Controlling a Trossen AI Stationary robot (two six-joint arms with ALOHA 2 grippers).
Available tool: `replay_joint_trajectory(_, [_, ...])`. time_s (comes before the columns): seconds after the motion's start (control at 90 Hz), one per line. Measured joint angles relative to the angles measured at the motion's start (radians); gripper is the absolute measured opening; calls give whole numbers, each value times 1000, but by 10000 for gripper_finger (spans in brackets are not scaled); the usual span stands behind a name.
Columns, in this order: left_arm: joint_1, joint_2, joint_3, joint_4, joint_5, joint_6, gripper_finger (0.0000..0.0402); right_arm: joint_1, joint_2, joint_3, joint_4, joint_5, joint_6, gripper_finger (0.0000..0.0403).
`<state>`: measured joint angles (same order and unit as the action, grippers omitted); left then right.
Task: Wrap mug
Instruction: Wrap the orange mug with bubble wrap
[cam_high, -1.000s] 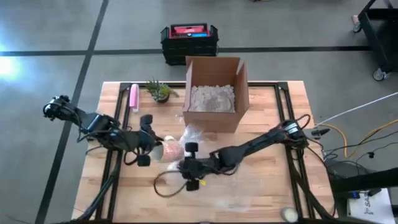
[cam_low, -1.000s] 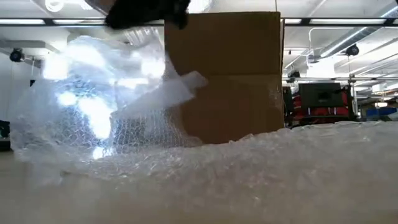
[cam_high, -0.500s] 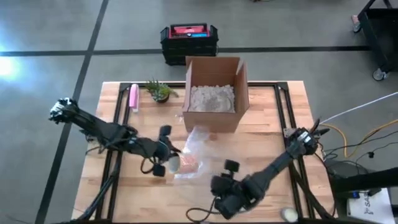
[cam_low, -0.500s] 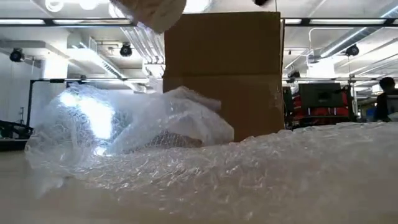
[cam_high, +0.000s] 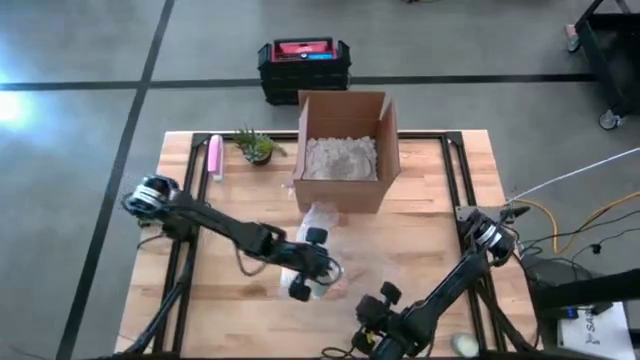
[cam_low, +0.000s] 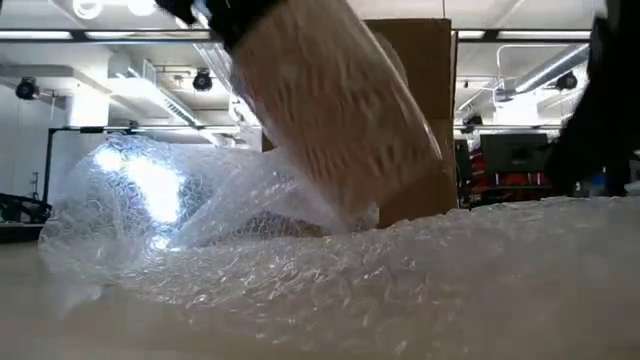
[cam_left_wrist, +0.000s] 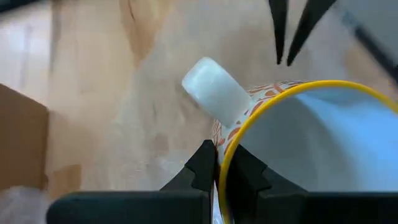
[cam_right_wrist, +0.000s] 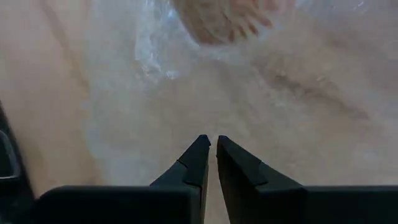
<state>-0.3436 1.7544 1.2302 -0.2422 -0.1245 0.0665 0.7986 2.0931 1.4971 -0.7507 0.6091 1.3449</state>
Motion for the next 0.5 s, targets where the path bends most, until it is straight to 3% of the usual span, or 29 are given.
replay_joint_trajectory(0.078, [6,38,34,-75,-4,4,6,0,16,0,2,-11,-7,18])
replay_joint_trajectory(0.211, [17,37,71,-253,-128,1,6,14,20,-10,0,-64,-11,18])
replay_joint_trajectory(0.344, [18,-34,67,-441,-215,-47,6,47,20,-12,-6,-133,-19,18])
replay_joint_trajectory(0.5, [18,-162,51,-598,-238,-188,6,89,20,-12,-38,-194,19,18])
